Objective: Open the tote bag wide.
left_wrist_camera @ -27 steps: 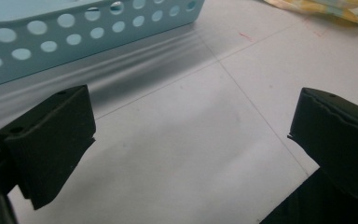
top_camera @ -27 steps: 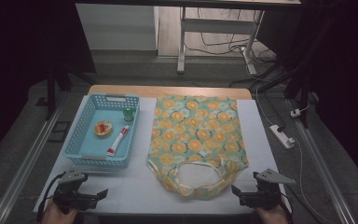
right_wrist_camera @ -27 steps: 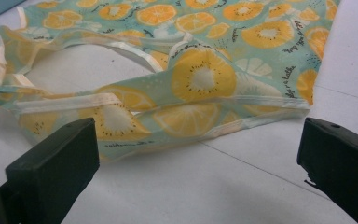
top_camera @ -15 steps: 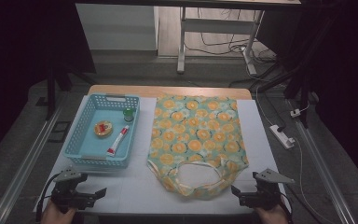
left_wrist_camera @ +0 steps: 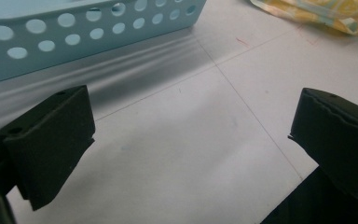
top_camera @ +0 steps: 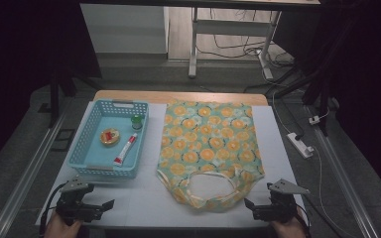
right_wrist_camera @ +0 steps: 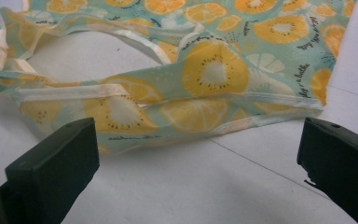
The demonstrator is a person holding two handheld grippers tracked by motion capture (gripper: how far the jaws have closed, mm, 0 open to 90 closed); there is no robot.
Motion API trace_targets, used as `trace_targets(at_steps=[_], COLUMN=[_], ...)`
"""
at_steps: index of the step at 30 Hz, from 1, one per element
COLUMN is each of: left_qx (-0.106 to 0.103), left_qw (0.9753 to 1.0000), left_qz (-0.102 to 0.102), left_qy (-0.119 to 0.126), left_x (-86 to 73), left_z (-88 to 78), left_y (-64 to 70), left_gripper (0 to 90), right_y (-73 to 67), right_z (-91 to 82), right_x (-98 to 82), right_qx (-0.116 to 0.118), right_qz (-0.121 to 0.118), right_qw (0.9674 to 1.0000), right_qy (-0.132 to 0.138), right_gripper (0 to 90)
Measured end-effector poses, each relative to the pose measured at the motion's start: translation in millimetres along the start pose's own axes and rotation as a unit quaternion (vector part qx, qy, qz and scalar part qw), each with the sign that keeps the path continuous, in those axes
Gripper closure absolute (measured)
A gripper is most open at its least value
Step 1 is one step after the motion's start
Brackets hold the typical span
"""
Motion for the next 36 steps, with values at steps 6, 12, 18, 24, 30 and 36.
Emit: trace_targets(at_steps=[6, 12, 18, 24, 30, 36], left_qx=[-0.002, -0.004, -0.006, -0.008, -0.007, -0.008], left_qw=[1.0, 1.0, 1.0, 0.9999, 0.9999, 0.9999], left_qz=[-0.001, 0.0, -0.003, -0.004, -0.007, -0.01], left_qy=[-0.002, -0.003, -0.007, -0.009, -0.01, -0.009], left_x=[-0.1, 0.1, 0.3, 0.3, 0.2, 0.0], left_z=[0.5, 0.7, 1.6, 2.1, 2.3, 2.3], left_y=[-0.4, 0.0, -0.6, -1.3, -1.6, -2.3], left_gripper=[0.1, 0.2, 0.4, 0.6, 0.7, 0.9], right_y=[-4.7, -7.4, -14.6, -19.4, -32.7, -46.0], right_z=[-1.0, 1.9, 1.4, 2.3, 3.2, 9.8], right_x=[4.1, 4.3, 10.1, 14.2, 22.3, 29.7], right_qx=[0.013, 0.017, 0.028, 0.036, 0.047, 0.058], right_qz=[-0.002, -0.009, -0.025, -0.038, -0.061, -0.074], right_qw=[0.9999, 0.9998, 0.9993, 0.9987, 0.997, 0.9951], right_qy=[0.001, -0.004, 0.002, 0.0, -0.008, -0.03], right_gripper=[0.0, 0.0, 0.0, 0.0, 0.0, 0.0])
Point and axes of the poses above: each handheld gripper's, and its own axes: z roughly forward along the jaws, x roughly out of its top, y roughly to its right, the point moved 2 cm from there along z, roughly forward along the jaws, and after that the axes turned 14 degrees about z, right-handed, at the moved point
